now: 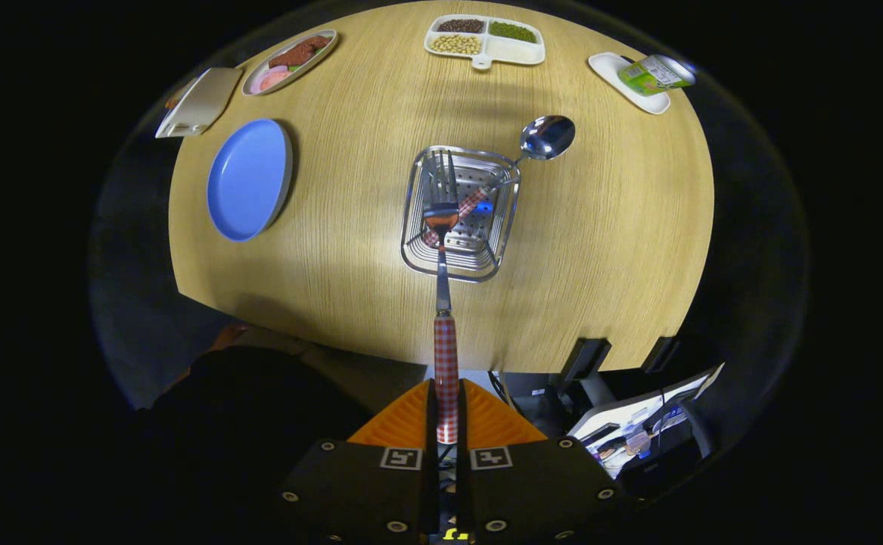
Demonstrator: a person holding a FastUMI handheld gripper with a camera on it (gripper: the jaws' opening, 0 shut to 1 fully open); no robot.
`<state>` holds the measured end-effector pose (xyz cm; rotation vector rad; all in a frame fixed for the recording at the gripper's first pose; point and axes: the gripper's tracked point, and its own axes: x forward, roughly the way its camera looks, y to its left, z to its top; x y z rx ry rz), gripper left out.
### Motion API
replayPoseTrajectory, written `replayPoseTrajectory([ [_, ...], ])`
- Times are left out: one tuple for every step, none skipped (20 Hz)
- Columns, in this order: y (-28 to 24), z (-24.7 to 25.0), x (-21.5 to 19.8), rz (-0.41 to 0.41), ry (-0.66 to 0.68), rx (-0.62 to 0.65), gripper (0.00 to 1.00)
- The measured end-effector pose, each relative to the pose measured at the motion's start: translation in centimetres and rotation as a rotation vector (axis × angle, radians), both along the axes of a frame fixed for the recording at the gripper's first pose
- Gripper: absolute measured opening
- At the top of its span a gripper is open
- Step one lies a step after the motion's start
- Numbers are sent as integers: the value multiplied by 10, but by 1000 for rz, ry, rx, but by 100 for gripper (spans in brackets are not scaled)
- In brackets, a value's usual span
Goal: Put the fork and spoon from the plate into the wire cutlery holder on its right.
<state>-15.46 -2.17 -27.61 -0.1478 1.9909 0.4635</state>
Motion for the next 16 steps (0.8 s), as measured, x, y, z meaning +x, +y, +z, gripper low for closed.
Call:
replayPoseTrajectory([
  [-3,-1,1,17,10,-9,9],
  [-2,-2,2,20,17,-11,8],
  [-1,-2,3,19,24,-8,9],
  [-1,-2,4,16,30,-5,9],
  [-1,-5,4,14,37,-5,10],
  [-1,-5,6,11,44,-5,11],
  [-1,-6,6,9,51,-7,11],
  [-2,-7,8,9,56,-8,11],
  [-2,-8,9,11,59,-10,11],
  [-3,-8,9,13,64,-10,10],
  [-2,-8,11,13,66,-8,11],
  [-2,-7,11,11,75,-5,11],
  [0,-5,12,9,83,0,11],
  [1,-7,15,9,81,2,13],
  [2,-6,18,8,83,4,13],
  [5,-4,22,3,85,5,13],
])
